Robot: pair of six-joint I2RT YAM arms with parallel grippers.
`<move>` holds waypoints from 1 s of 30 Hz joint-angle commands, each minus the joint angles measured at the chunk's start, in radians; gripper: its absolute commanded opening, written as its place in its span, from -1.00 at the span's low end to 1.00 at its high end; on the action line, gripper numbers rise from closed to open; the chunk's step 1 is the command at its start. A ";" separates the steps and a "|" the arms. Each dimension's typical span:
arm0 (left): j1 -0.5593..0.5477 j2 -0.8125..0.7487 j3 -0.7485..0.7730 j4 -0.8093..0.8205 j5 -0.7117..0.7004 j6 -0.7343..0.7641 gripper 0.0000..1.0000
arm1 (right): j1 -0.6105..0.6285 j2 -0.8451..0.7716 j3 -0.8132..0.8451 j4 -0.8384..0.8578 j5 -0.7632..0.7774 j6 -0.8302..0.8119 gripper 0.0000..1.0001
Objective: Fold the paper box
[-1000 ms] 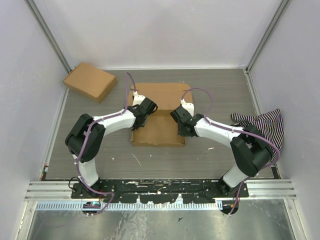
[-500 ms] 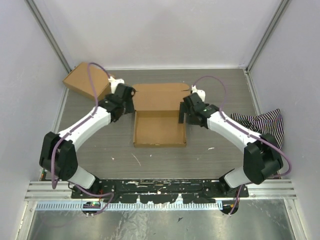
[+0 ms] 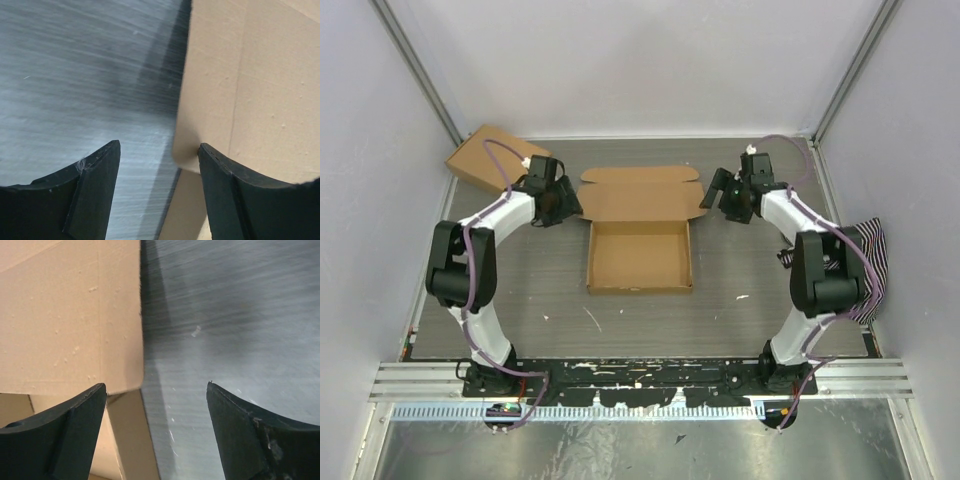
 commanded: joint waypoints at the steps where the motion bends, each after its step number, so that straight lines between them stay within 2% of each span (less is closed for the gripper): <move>1: 0.009 0.074 0.090 0.053 0.122 -0.023 0.40 | -0.004 0.133 0.118 0.128 -0.239 0.028 0.68; 4: 0.023 0.101 0.099 0.074 0.148 -0.033 0.37 | -0.004 0.212 0.170 0.155 -0.319 0.031 0.58; 9: 0.033 0.128 0.109 0.097 0.171 -0.036 0.33 | -0.005 0.256 0.206 0.170 -0.347 0.032 0.45; 11: 0.033 0.140 0.115 0.103 0.182 -0.039 0.30 | -0.004 0.263 0.215 0.168 -0.357 0.025 0.35; 15: 0.033 0.160 0.140 0.104 0.211 -0.039 0.21 | -0.002 0.287 0.254 0.142 -0.384 0.012 -0.04; 18: 0.031 0.156 0.147 0.103 0.214 -0.035 0.18 | 0.006 0.298 0.280 0.108 -0.376 -0.008 -0.18; 25: 0.009 0.138 0.184 0.075 0.181 0.007 0.12 | 0.059 0.305 0.353 0.001 -0.264 -0.065 -0.25; 30: -0.040 0.168 0.266 -0.012 0.109 0.071 0.11 | 0.096 0.313 0.410 -0.075 -0.169 -0.096 -0.27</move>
